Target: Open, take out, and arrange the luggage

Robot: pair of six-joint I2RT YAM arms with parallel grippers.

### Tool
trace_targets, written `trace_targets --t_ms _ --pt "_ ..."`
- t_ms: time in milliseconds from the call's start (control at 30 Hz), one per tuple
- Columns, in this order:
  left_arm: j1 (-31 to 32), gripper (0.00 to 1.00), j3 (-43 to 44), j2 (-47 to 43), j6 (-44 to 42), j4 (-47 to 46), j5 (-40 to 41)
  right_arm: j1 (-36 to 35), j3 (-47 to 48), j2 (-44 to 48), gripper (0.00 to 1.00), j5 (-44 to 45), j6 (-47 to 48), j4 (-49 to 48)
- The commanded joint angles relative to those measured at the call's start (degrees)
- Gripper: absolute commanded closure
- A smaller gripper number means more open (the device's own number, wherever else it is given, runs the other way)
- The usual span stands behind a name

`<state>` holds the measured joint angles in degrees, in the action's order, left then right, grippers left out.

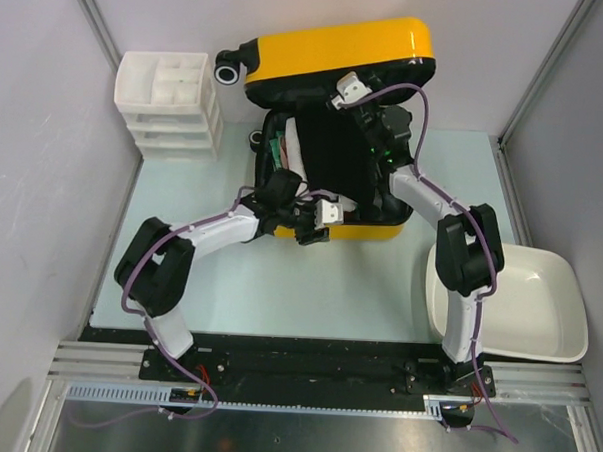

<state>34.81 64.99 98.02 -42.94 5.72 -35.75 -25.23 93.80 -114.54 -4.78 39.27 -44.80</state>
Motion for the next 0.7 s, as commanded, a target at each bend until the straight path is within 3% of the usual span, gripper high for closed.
trace_targets --t_ms 0,33,167,200,567,667 --pt "2.1 0.47 1.81 2.08 -4.17 6.4 -2.57 2.38 5.07 -1.21 0.3 2.84 1.25 -1.26" --pt "2.28 0.51 1.81 2.35 -5.39 7.72 -4.05 2.82 5.34 -1.47 0.3 3.1 1.25 -1.08" --pt "5.0 0.93 -2.74 -0.1 -10.57 13.18 -6.44 4.14 7.01 -2.35 0.3 4.6 1.34 -0.03" --pt "5.7 0.98 -4.07 -2.37 -11.81 13.09 -6.53 4.4 7.88 -2.53 0.3 4.77 1.43 0.15" --pt "7.64 1.0 -7.95 -7.58 -16.04 14.41 -6.61 7.04 17.98 -10.43 0.27 8.11 3.79 2.34" --pt "8.17 1.0 -7.6 -8.46 -14.54 14.85 -7.67 7.83 22.72 -13.77 0.22 8.47 3.98 2.95"
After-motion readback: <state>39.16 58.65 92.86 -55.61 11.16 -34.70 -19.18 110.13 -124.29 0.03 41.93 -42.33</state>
